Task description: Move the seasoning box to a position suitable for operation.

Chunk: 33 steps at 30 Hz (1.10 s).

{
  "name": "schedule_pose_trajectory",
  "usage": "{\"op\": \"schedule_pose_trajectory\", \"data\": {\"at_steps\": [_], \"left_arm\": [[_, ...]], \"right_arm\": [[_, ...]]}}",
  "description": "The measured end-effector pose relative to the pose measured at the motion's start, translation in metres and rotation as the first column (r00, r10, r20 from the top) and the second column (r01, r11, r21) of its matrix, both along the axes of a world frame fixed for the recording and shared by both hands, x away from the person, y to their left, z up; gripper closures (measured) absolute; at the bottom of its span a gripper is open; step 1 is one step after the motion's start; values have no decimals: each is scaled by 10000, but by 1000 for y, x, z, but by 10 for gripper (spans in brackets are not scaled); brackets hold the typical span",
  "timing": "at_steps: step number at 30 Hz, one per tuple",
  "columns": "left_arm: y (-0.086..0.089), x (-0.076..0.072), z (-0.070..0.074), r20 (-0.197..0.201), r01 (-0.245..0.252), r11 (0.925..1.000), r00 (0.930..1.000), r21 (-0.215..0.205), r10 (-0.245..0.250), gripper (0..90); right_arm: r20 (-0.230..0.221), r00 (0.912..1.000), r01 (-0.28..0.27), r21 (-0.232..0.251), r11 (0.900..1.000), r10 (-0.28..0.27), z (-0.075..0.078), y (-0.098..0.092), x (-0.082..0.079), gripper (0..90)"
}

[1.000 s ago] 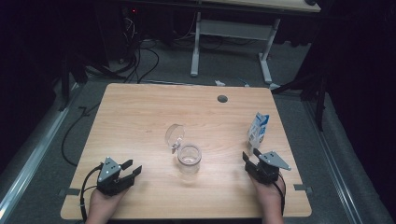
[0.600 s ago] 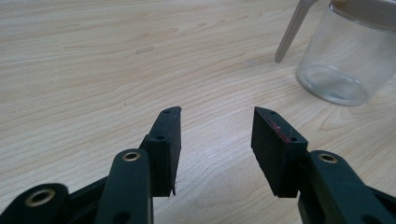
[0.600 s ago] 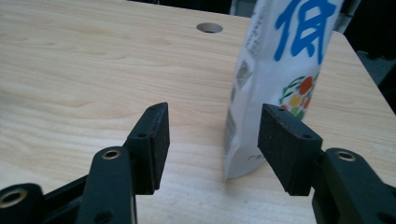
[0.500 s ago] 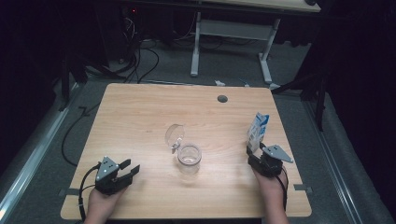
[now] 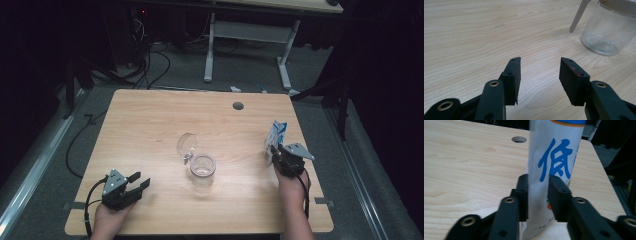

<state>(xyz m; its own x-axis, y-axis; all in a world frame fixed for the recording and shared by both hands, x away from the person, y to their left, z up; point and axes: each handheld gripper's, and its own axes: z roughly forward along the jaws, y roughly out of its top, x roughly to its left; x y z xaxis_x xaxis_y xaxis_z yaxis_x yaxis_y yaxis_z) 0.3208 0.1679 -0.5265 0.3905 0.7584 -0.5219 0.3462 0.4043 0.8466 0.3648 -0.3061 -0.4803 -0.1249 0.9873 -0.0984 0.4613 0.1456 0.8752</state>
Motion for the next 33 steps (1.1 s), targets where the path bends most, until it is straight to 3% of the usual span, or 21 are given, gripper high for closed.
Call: {"op": "schedule_pose_trajectory", "data": {"at_steps": [3,8,12,17,21,23,27,33], "left_arm": [[0,0,0,-3,7,10000,10000,-18,-7,521],[0,0,0,27,27,10000,10000,13,-27,521],[0,0,0,5,95,10000,10000,8,-95,521],[-1,0,2,-26,163,9997,9999,-201,-163,519],[0,-1,1,-77,183,9996,9998,-205,-185,519],[0,-1,1,-97,187,9995,9998,-263,-190,518],[0,-2,0,-104,235,9992,9997,-320,-238,509],[-1,-2,0,-152,364,9988,9992,-321,-369,508]], "right_arm": [[55,9999,-108,-157,9998,109,1,0,-2,853],[-45,9999,-156,-403,9991,154,4,-6,-7,876],[47,9998,-193,-320,9993,194,2,-14,-12,875],[207,9997,-107,267,9996,102,1,-15,-9,704],[85,10000,-20,241,9997,18,-3,-10,-1,585],[74,10000,46,391,9992,-49,-4,-9,2,569],[171,9998,61,473,9989,-69,-4,-10,4,626],[359,9993,-86,678,9977,62,-1,-14,0,790]]}}
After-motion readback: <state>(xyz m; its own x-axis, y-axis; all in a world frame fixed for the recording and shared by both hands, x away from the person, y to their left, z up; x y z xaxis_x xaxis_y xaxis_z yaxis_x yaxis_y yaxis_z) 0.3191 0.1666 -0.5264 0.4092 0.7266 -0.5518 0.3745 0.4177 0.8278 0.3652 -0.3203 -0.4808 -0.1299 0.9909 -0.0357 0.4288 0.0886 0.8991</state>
